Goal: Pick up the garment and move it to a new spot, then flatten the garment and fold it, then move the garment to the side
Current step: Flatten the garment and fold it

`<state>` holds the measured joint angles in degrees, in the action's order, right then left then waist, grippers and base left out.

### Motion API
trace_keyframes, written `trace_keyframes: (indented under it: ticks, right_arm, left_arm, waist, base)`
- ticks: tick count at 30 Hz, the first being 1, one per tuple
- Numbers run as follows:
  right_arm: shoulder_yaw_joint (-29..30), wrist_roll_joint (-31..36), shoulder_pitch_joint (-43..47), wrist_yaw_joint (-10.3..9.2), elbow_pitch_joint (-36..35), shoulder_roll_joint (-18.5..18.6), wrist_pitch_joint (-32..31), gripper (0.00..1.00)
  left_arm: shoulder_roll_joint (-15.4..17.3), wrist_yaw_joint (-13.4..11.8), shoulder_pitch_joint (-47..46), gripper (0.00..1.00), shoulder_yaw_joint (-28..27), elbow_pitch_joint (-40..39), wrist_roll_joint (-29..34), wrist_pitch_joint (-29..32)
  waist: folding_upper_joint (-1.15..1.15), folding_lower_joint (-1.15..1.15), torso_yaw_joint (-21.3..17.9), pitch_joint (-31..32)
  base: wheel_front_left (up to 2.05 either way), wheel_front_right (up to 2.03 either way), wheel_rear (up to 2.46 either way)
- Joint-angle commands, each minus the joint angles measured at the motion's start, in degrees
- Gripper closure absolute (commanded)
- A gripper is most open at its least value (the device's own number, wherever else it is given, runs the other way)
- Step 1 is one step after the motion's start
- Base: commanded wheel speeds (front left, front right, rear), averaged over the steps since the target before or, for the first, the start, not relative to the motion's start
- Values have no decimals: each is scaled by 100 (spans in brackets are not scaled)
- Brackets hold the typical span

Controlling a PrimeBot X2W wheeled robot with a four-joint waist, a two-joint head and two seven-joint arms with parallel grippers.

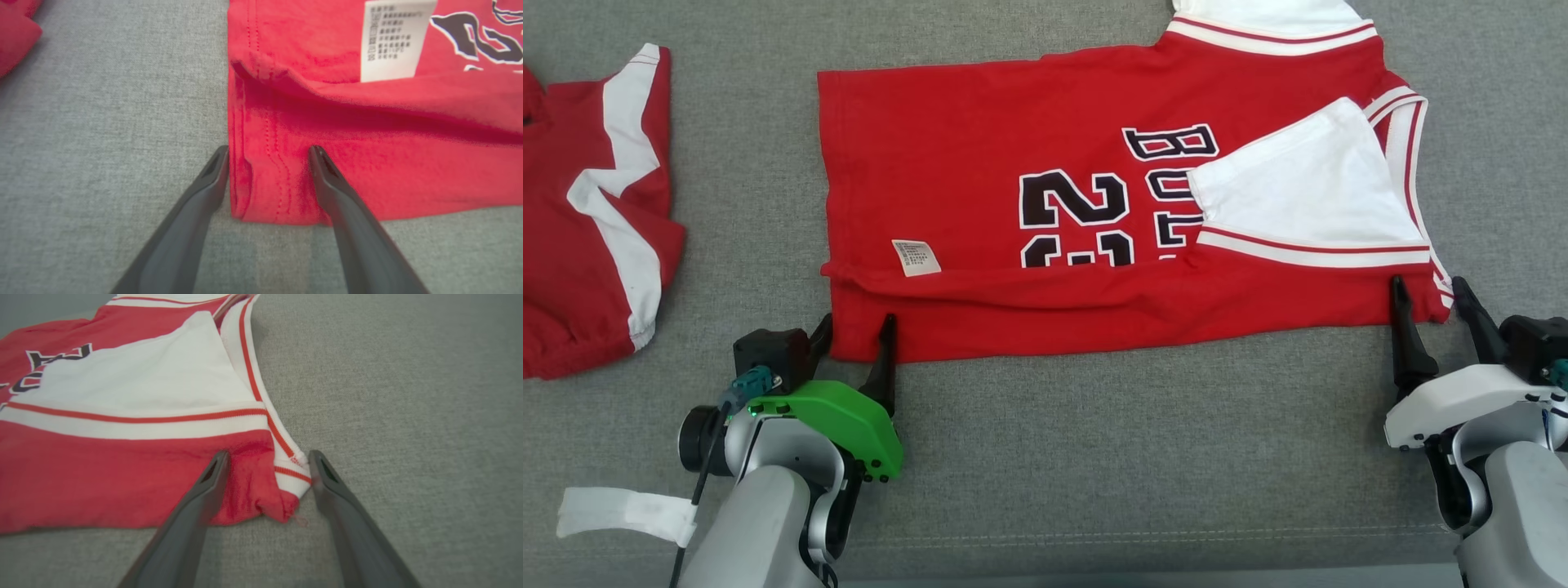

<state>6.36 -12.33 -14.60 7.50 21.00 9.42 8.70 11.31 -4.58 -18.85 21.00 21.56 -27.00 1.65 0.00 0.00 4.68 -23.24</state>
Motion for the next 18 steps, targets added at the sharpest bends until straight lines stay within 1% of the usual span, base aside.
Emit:
trace_keyframes:
  ticks: [1, 2, 3, 4, 7, 10, 16, 17, 18]
  right_arm:
    - [-17, -17, -16, -2, 131, -10, -99, 0]
    - [-55, -50, -37, -2, 165, -26, -132, 7]
    - [-85, -69, -50, -2, 184, -31, -145, 59]
    - [-114, -105, -54, -2, 196, -38, -164, 100]
    - [-127, -224, -32, -6, 161, -41, -191, 100]
    - [-91, -340, 88, -8, -5, -10, -162, 100]
    - [88, -474, 553, -8, -652, -79, -279, 100]
    - [88, -474, 553, -8, -652, -79, -279, 100]
    - [119, -474, 660, -8, -799, -95, -321, 100]
  left_arm:
    - [-2, -16, 41, 15, 54, 199, -25, 195]
    - [-2, 5, 55, 38, 76, 202, -46, 246]
    - [-34, 59, 91, 100, 80, 192, -138, 315]
    - [-33, 77, 127, 100, 105, 184, -148, 383]
    - [11, 72, 243, 100, 104, 11, -189, 407]
    - [111, -19, 353, 100, 26, -240, -209, 338]
    - [415, -129, 554, 100, -67, -816, -171, 418]
    - [415, -129, 554, 100, -67, -816, -171, 418]
    - [456, -137, 591, 100, -75, -919, -163, 451]
  waist:
    - [0, 0, 0, -31]
    - [0, 0, -4, -40]
    - [0, 0, -10, -48]
    - [0, 0, -13, -54]
    - [0, 0, -19, -60]
    - [0, 0, -3, -43]
    - [0, 0, 67, 40]
    - [0, 0, 67, 40]
    - [0, 0, 76, 54]
  base:
    - [0, 0, 0]
    - [0, 0, 0]
    - [0, 0, 0]
    - [0, 0, 0]
    - [0, 0, 0]
    - [0, 0, 0]
    - [0, 0, 0]
    - [0, 0, 0]
    - [0, 0, 0]
